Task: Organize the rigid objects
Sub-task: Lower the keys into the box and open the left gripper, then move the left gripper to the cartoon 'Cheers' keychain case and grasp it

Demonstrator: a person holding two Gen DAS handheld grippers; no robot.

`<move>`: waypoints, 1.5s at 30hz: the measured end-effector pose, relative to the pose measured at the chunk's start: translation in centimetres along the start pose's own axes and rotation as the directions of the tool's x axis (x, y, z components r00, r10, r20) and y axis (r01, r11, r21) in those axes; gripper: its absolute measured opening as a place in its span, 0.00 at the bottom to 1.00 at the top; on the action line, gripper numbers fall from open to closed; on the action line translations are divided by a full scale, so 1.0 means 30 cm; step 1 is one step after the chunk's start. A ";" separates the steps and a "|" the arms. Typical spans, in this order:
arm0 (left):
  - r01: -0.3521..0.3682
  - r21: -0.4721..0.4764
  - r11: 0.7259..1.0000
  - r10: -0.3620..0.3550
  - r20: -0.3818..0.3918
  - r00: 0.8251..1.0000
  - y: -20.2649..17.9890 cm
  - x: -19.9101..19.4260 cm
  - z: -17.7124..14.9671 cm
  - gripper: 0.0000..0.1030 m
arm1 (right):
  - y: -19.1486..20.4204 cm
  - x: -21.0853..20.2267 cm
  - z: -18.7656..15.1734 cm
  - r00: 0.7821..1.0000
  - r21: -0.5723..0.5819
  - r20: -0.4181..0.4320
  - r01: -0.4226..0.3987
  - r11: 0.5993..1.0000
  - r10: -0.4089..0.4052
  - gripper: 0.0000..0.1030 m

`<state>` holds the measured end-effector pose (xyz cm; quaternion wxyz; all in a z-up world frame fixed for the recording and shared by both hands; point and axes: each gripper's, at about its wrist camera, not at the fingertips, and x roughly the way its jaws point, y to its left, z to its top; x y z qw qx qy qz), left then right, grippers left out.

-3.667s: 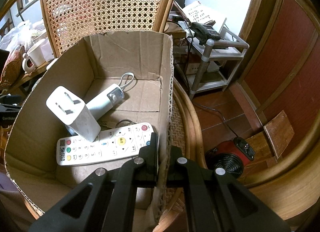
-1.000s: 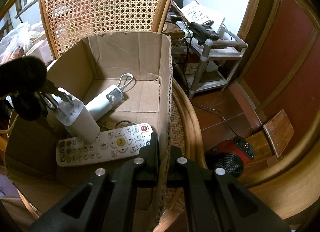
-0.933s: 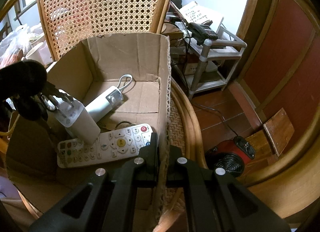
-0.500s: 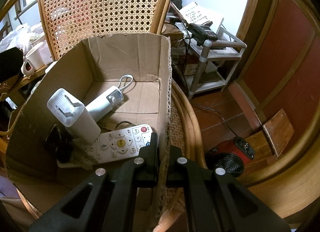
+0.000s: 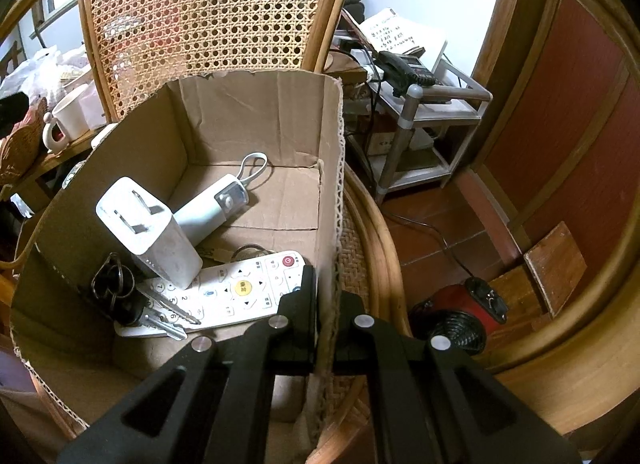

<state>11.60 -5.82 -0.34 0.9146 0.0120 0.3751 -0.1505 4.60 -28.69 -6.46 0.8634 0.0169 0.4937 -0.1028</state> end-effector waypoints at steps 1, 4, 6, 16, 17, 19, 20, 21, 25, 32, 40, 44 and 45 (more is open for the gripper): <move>-0.017 -0.003 1.000 0.017 -0.006 1.000 0.017 0.008 -0.001 0.59 | -0.001 0.001 0.001 1.000 0.002 -0.001 0.001 1.000 -0.001 0.05; -0.082 -0.001 0.997 0.082 -0.033 0.996 0.066 0.047 -0.005 0.59 | -0.003 0.000 0.002 1.000 0.013 -0.002 0.001 1.000 -0.001 0.05; -0.107 -0.001 0.994 0.107 -0.062 0.992 0.100 0.078 -0.012 0.59 | -0.004 -0.001 0.002 1.000 0.017 -0.001 0.003 1.000 -0.003 0.05; -0.155 -0.095 0.983 0.135 -0.189 0.973 0.251 0.213 -0.036 0.59 | -0.006 -0.002 0.000 1.000 0.016 -0.002 0.002 1.000 -0.002 0.05; -0.145 -0.121 0.982 0.119 -0.195 0.973 0.268 0.225 -0.038 0.59 | -0.006 -0.002 -0.001 1.000 0.015 -0.002 0.002 1.000 -0.002 0.05; -0.129 -0.150 0.980 0.097 -0.203 0.974 0.295 0.256 -0.038 0.59 | -0.007 -0.003 -0.004 1.000 0.014 -0.001 0.002 1.000 -0.002 0.05; -0.128 -0.152 0.980 0.096 -0.205 0.974 0.301 0.268 -0.038 0.59 | -0.009 -0.003 -0.005 1.000 0.013 -0.001 0.001 1.000 -0.001 0.05; -0.139 -0.150 0.979 0.107 -0.208 0.972 0.305 0.278 -0.037 0.59 | -0.008 -0.003 -0.005 1.000 0.013 -0.001 0.001 1.000 -0.001 0.05; -0.137 -0.122 0.983 0.111 -0.196 0.974 0.307 0.320 -0.036 0.59 | -0.009 -0.002 -0.005 1.000 0.010 0.000 0.000 1.000 0.000 0.05; -0.106 -0.150 0.983 0.078 -0.182 0.980 0.345 0.393 -0.030 0.64 | -0.007 -0.002 -0.005 1.000 0.005 0.000 0.001 1.000 -0.001 0.05; -0.149 -0.143 0.978 0.114 -0.230 0.967 0.366 0.507 -0.046 0.77 | -0.005 -0.001 -0.003 1.000 0.007 0.000 0.002 1.000 -0.002 0.05; -0.156 -0.150 0.976 0.111 -0.273 0.956 0.373 0.552 -0.065 0.76 | -0.005 -0.001 -0.002 1.000 0.004 0.000 0.001 1.000 -0.001 0.05; -0.156 -0.151 0.976 0.109 -0.281 0.953 0.376 0.561 -0.072 0.76 | -0.007 -0.001 -0.002 1.000 0.002 0.000 0.001 1.000 -0.001 0.05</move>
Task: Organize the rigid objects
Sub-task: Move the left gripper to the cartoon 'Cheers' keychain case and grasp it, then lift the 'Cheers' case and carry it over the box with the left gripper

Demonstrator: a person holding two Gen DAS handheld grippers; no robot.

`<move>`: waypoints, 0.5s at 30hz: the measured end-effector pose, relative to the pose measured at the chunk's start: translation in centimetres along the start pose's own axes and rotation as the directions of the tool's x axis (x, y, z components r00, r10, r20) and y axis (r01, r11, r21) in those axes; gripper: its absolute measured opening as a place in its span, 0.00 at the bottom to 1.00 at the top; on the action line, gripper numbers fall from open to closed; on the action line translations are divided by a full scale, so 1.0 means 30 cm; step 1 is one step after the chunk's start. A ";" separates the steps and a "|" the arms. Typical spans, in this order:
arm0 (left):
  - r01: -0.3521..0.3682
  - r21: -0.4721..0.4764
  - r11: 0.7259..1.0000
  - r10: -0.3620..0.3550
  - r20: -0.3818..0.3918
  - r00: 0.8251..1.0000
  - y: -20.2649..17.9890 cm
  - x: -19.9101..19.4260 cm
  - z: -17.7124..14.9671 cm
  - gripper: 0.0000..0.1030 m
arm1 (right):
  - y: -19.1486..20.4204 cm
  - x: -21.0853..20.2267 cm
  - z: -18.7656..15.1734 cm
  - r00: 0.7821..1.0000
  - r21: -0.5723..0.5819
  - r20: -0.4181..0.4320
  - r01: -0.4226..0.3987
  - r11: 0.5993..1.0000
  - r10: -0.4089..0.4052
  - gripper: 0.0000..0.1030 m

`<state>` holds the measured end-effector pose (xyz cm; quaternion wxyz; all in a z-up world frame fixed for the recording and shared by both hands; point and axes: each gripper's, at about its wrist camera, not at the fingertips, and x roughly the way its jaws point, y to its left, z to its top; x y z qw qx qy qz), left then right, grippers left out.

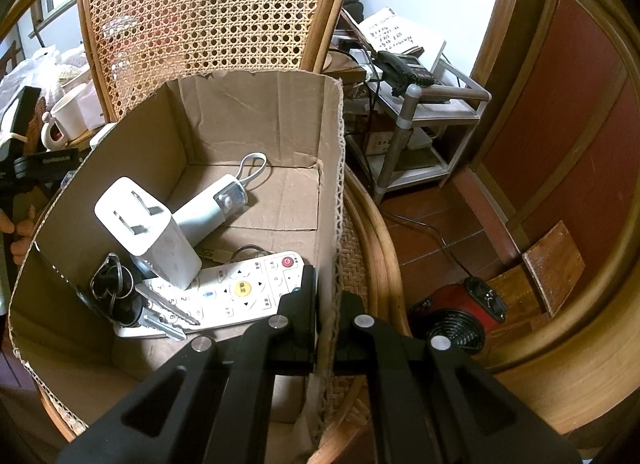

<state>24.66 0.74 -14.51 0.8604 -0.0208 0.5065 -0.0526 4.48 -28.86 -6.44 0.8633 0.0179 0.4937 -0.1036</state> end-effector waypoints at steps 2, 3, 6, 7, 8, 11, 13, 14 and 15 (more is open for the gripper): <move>-0.012 -0.007 1.000 0.012 0.011 1.000 -0.001 0.005 -0.003 0.71 | -0.001 0.000 0.000 1.000 -0.002 0.000 -0.001 1.000 0.001 0.05; -0.005 -0.011 1.000 0.005 0.013 1.000 -0.002 0.008 -0.004 0.66 | -0.001 0.000 0.000 1.000 -0.002 0.000 0.000 1.000 0.000 0.05; 0.003 0.003 1.000 -0.003 0.003 1.000 -0.007 0.022 -0.011 0.59 | 0.000 0.000 -0.001 1.000 0.000 0.000 0.000 1.000 0.000 0.05; 0.001 0.015 1.000 -0.001 0.007 1.000 -0.008 0.020 -0.015 0.58 | -0.001 0.001 -0.001 1.000 -0.002 0.000 0.001 1.000 -0.001 0.05; 0.001 0.021 1.000 -0.001 0.004 1.000 -0.006 0.017 -0.016 0.55 | -0.002 0.000 -0.001 1.000 -0.001 0.000 0.000 1.000 0.000 0.05; 0.028 0.019 0.999 -0.028 -0.014 1.000 -0.002 -0.009 -0.025 0.54 | 0.001 0.000 -0.001 1.000 -0.001 0.000 -0.001 1.000 0.001 0.05; 0.026 0.022 0.999 -0.026 -0.006 1.000 0.000 -0.038 -0.033 0.54 | 0.001 0.001 -0.001 1.000 0.001 0.001 0.001 1.000 -0.001 0.05; 0.025 0.027 0.999 -0.025 -0.001 1.000 -0.001 -0.055 -0.037 0.54 | 0.002 0.001 0.000 1.000 0.002 0.001 0.003 1.000 -0.003 0.05; 0.027 0.036 0.999 -0.028 0.009 1.000 -0.006 -0.080 -0.041 0.54 | 0.003 0.001 0.002 1.000 0.002 0.002 0.005 1.000 -0.005 0.05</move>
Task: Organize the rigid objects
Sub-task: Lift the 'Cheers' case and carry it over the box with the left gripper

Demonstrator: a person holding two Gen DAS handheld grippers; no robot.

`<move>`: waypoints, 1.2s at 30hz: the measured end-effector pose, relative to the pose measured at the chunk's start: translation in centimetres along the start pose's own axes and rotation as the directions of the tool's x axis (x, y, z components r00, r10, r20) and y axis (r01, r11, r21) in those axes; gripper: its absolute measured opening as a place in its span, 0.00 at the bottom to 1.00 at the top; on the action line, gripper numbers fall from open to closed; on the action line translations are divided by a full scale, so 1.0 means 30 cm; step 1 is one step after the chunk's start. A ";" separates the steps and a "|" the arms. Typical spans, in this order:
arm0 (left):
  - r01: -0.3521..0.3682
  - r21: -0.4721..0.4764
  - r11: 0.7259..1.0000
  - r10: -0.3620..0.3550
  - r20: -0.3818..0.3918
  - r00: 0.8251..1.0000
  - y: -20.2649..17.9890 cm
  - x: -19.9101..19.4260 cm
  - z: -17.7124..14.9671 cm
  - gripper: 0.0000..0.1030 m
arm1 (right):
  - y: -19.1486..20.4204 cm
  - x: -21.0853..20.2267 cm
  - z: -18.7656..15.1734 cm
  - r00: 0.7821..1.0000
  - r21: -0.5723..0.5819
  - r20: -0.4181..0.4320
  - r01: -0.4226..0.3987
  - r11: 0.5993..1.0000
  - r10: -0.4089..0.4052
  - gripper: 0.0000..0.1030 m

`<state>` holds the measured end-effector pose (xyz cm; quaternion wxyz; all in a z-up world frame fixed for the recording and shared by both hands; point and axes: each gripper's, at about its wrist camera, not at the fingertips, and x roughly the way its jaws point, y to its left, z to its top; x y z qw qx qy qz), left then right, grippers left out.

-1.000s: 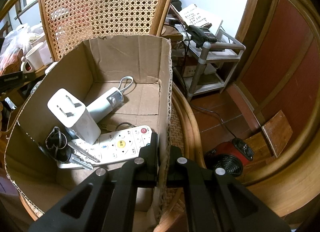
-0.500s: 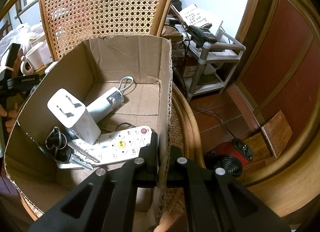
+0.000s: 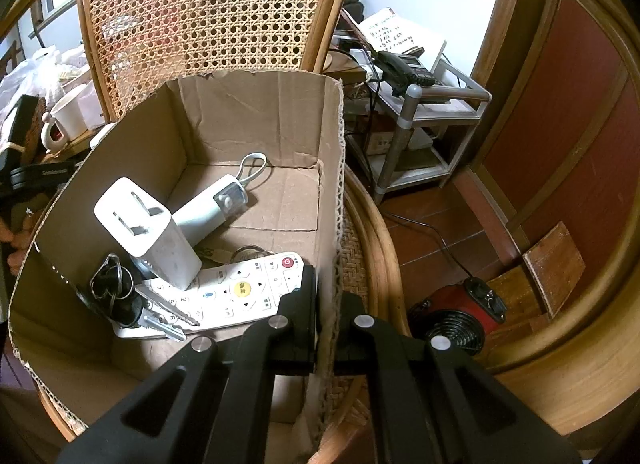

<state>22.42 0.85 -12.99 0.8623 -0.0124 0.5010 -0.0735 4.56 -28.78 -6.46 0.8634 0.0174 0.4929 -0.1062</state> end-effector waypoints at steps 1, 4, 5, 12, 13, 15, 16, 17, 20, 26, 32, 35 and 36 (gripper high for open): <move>0.003 0.011 1.000 -0.003 0.012 1.000 -0.005 -0.022 -0.003 0.54 | 0.001 0.000 0.001 1.000 0.000 0.000 0.001 1.000 -0.001 0.05; -0.007 0.074 0.997 0.001 0.078 0.997 -0.043 -0.114 -0.019 0.54 | 0.000 0.001 0.002 1.000 0.000 0.000 0.000 1.000 0.000 0.05; -0.004 0.102 0.995 -0.007 0.109 0.994 -0.065 -0.157 -0.027 0.54 | 0.002 0.001 0.003 1.000 -0.001 0.000 0.001 1.000 -0.001 0.05; 0.035 0.217 0.976 -0.097 0.282 0.955 -0.229 -0.414 -0.073 0.54 | 0.002 0.002 0.003 1.000 0.001 0.000 0.003 1.000 -0.003 0.05; 0.037 0.233 0.972 -0.110 0.309 0.945 -0.256 -0.450 -0.081 0.54 | 0.002 0.002 0.003 1.000 0.000 0.000 0.003 1.000 -0.003 0.05; 0.054 0.245 0.968 -0.148 0.386 0.911 -0.307 -0.536 -0.101 0.54 | 0.003 0.001 0.003 1.000 0.000 0.000 0.002 1.000 -0.002 0.05; 0.040 0.243 0.969 -0.145 0.433 0.889 -0.331 -0.575 -0.112 0.54 | 0.002 0.002 0.003 1.000 0.000 0.000 0.002 1.000 -0.002 0.05; 0.021 0.246 0.969 -0.141 0.482 0.865 -0.360 -0.617 -0.124 0.54 | 0.003 0.001 0.003 1.000 0.001 0.000 0.002 1.000 -0.002 0.05; 0.035 0.295 0.955 -0.201 0.552 0.809 -0.437 -0.715 -0.147 0.54 | 0.002 0.001 0.004 1.000 0.005 0.000 0.003 1.000 -0.003 0.05; 0.086 0.364 0.927 -0.277 0.514 0.812 -0.582 -0.739 -0.164 0.54 | 0.002 0.001 0.003 1.000 0.004 0.000 0.004 1.000 -0.004 0.05; 0.188 0.374 0.908 -0.328 0.357 0.875 -0.665 -0.629 -0.164 0.54 | 0.001 0.001 -0.002 1.000 -0.003 0.002 0.003 1.000 -0.003 0.05; 0.189 0.381 0.905 -0.314 0.296 0.902 -0.689 -0.571 -0.176 0.54 | 0.001 0.000 -0.003 1.000 -0.006 0.001 0.003 1.000 -0.003 0.05; 0.187 0.387 0.903 -0.307 0.276 0.911 -0.696 -0.553 -0.180 0.54 | 0.002 -0.001 -0.004 1.000 -0.006 0.001 0.003 1.000 -0.003 0.05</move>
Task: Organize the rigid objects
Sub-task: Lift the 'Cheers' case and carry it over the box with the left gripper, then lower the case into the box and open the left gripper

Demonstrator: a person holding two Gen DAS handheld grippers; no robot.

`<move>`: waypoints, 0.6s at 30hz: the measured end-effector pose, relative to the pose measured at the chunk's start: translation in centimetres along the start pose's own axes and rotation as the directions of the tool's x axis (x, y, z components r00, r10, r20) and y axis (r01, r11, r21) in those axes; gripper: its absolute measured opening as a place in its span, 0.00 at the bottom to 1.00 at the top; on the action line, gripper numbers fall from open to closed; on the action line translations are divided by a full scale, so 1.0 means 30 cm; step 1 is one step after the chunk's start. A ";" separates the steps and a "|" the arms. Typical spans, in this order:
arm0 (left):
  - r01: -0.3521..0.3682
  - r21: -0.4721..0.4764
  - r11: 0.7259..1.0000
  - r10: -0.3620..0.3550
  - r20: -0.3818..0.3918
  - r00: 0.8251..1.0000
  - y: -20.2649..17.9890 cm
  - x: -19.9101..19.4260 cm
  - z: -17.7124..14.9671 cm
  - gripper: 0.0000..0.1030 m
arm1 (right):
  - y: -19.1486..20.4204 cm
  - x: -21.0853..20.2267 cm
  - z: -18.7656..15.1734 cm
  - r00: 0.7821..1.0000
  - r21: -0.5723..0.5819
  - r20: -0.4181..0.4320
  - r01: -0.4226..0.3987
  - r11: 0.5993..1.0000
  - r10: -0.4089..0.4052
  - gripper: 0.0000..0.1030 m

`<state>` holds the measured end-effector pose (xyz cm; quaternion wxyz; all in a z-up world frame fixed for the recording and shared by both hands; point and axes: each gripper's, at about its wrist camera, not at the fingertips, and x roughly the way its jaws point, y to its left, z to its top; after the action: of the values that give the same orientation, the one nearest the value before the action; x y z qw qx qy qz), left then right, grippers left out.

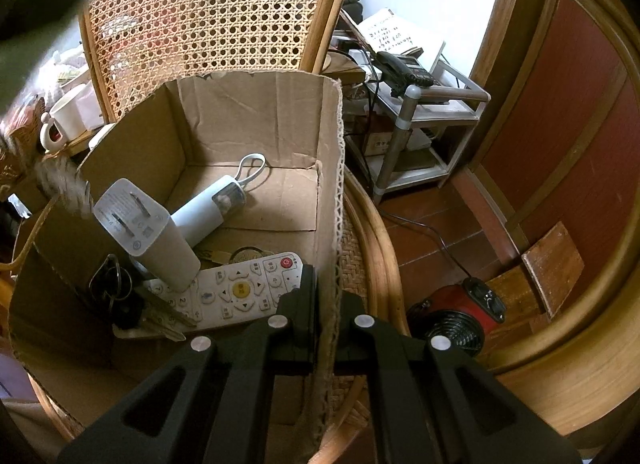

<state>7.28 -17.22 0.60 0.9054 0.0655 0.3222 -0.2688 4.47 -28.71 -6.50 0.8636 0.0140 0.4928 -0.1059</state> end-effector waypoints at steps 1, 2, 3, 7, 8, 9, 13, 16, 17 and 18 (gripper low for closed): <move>0.002 0.002 1.000 -0.002 -0.018 1.000 -0.002 0.016 -0.007 0.54 | 0.000 0.000 0.000 1.000 0.000 0.000 0.000 1.000 0.000 0.05; 0.008 0.002 1.000 -0.008 -0.041 0.999 -0.002 0.035 -0.014 0.54 | 0.000 0.000 0.000 1.000 0.000 0.000 0.000 1.000 0.000 0.06; 0.012 0.000 1.000 -0.012 -0.056 0.998 0.002 0.048 -0.022 0.54 | 0.000 0.000 0.000 1.000 0.000 0.000 0.000 1.000 0.000 0.06; 0.004 -0.014 1.000 -0.006 -0.111 0.994 0.014 0.094 -0.049 0.54 | 0.001 0.000 0.000 1.000 0.000 0.000 0.000 1.000 0.000 0.06; -0.005 -0.019 1.000 0.002 -0.122 0.993 0.015 0.102 -0.052 0.54 | 0.001 0.000 0.000 1.000 0.001 0.000 0.000 1.000 0.000 0.06; -0.013 -0.025 1.000 0.010 -0.131 0.991 0.022 0.108 -0.056 0.54 | 0.001 0.000 0.000 1.000 0.000 0.000 0.000 1.000 0.000 0.06; -0.024 -0.023 0.999 0.021 -0.120 0.993 0.039 0.108 -0.055 0.60 | 0.001 0.002 0.000 1.000 0.001 -0.001 -0.001 1.000 0.001 0.06; -0.028 -0.060 0.998 0.023 -0.086 0.996 0.066 0.093 -0.046 0.81 | 0.003 0.003 0.000 1.000 0.000 -0.002 -0.002 1.000 0.002 0.05; -0.030 -0.075 0.997 0.025 -0.073 0.997 0.076 0.086 -0.045 0.82 | 0.005 0.005 -0.003 1.000 0.000 -0.003 -0.002 1.000 0.002 0.05; -0.027 -0.088 0.996 0.021 -0.065 0.998 0.086 0.081 -0.040 0.82 | 0.005 0.004 -0.004 1.000 0.000 -0.003 -0.002 1.000 0.002 0.06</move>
<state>9.55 -15.77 -1.98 0.8998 0.0378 0.3617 -0.2411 4.46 -28.58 -6.68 0.8629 0.0147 0.4941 -0.1048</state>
